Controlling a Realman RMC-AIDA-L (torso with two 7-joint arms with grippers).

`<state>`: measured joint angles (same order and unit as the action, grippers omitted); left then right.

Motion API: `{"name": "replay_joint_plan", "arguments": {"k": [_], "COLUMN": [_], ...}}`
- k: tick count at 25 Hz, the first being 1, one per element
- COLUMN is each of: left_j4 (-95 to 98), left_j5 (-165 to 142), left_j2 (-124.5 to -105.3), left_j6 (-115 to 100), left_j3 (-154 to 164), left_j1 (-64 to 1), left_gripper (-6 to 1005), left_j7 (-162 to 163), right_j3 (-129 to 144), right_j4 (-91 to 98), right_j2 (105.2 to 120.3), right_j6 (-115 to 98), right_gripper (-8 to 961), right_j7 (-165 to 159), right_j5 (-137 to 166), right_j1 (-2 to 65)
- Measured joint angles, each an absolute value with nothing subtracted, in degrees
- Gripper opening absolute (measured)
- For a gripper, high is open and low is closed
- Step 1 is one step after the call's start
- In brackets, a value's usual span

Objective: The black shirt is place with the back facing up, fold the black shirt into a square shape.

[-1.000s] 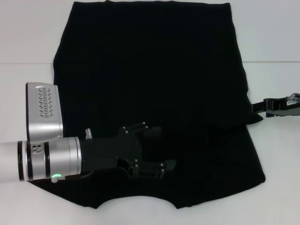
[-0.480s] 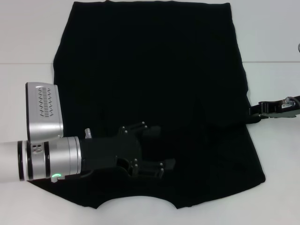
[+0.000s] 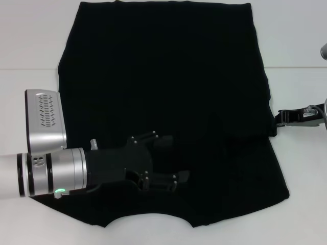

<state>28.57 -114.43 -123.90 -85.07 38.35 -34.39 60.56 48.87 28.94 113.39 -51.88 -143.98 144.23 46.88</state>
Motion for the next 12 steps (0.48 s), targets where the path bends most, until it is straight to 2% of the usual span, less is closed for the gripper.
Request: {"name": "replay_joint_plan", "arguments": {"k": [4,12], "left_j4": [28.6,28.6], "left_j5": [-114.4,-114.4], "left_j2": [-123.86,-123.75], "left_j6": [-85.1,-85.1], "left_j3": [38.3,37.8], "left_j1": [-34.4,-34.4], "left_gripper": [941,940], "left_j7": [60.6,60.6], "right_j3": [48.9,48.4], "right_j4": [29.0,29.6], "right_j2": [113.39,113.37], "right_j6": [-52.1,-52.6], "right_gripper": [20,21], "right_j7": [-143.7,-142.7], "right_j5": [144.2,143.6], "right_j1": [47.0,47.7]}}
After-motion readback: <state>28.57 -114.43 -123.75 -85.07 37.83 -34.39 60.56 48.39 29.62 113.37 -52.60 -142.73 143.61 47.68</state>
